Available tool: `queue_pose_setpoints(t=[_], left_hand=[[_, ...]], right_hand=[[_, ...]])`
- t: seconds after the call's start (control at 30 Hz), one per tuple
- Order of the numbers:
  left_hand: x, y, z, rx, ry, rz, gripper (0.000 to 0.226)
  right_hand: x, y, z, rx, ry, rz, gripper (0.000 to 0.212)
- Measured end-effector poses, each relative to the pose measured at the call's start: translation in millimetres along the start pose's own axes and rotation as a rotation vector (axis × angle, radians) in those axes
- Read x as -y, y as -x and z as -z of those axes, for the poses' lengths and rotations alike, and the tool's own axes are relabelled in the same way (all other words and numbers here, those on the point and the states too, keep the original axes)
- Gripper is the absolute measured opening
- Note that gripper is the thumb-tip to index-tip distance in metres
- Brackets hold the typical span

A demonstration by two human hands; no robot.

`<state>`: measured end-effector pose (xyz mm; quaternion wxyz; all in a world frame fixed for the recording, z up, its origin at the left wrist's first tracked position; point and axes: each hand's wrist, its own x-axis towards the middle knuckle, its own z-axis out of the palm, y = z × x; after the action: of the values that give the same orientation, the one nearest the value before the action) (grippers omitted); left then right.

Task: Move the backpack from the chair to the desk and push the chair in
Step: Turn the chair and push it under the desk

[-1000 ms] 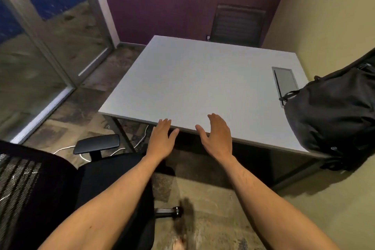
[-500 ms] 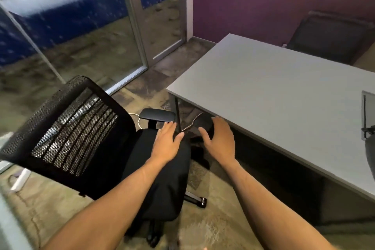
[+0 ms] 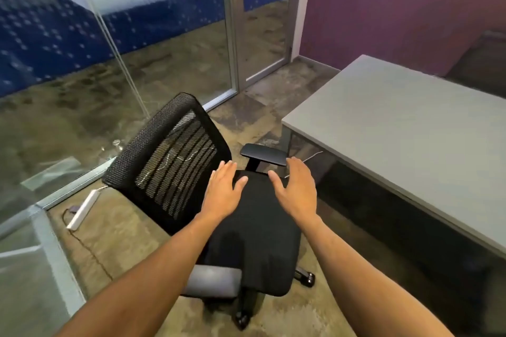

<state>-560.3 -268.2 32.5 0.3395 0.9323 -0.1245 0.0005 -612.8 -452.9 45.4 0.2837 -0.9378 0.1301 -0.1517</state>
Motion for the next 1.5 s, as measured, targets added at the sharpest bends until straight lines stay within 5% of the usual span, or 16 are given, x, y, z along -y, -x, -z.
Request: queue_pose_setpoints(t=[0.73, 1.5], left_hand=[[165.4, -68.2, 161.1, -0.182, -0.071, 0.034, 0.055], [240.3, -237.2, 191.2, 0.248, -0.038, -0.288, 0.055]], right_hand=[[164.1, -27.6, -134.7, 0.126, -0.093, 0.007, 0.072], [277.2, -47.1, -239.4, 0.063, -0.162, -0.462, 0.078]])
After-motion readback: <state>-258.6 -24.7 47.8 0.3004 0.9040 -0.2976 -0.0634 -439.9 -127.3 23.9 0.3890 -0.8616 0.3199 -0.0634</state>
